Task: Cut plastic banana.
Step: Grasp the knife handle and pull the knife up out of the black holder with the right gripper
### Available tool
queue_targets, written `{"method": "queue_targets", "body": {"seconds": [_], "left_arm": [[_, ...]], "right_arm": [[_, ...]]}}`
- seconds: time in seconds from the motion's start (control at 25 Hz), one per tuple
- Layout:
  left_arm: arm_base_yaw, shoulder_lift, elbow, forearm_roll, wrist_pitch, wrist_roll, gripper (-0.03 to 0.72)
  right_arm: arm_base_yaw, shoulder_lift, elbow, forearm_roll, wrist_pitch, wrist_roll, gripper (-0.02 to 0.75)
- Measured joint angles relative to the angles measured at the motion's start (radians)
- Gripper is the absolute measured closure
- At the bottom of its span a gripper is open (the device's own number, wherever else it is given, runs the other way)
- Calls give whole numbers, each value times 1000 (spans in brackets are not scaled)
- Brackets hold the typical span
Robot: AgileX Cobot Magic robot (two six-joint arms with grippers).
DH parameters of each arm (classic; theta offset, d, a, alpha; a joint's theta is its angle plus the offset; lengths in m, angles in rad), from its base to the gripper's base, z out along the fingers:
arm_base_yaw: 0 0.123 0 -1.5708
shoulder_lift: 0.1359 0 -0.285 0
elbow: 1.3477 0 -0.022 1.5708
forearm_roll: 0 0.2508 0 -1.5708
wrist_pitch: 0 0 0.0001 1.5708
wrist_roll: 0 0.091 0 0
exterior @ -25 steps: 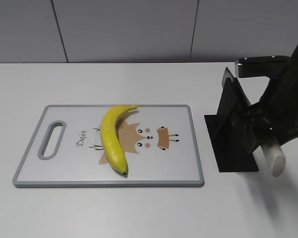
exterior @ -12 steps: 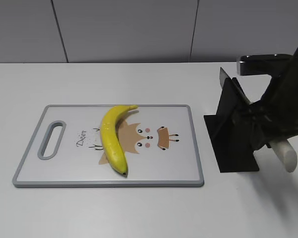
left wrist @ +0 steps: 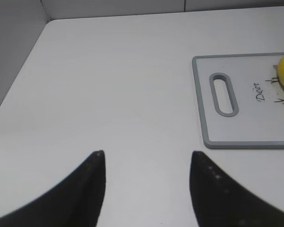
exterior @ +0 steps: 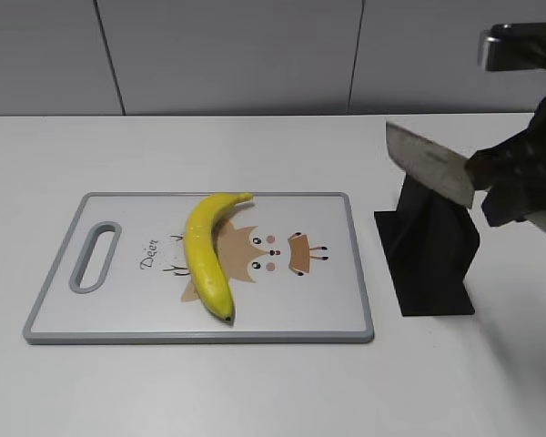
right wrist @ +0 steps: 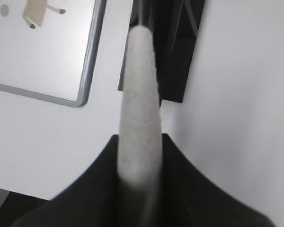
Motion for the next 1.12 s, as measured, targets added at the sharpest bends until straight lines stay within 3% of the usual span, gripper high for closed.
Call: {"method": "queue_targets", "body": {"seconds": [0.36, 0.84, 1.12], "left_arm": [[0, 0, 0, 0, 0, 0, 194], [0, 0, -1, -43, -6, 8, 234], [0, 80, -28, -87, -71, 83, 237]], "right_arm": [[0, -123, 0, -2, -3, -99, 559], [0, -129, -32, 180, -20, -473, 559], [0, -129, -64, 220, -28, -705, 559]]}}
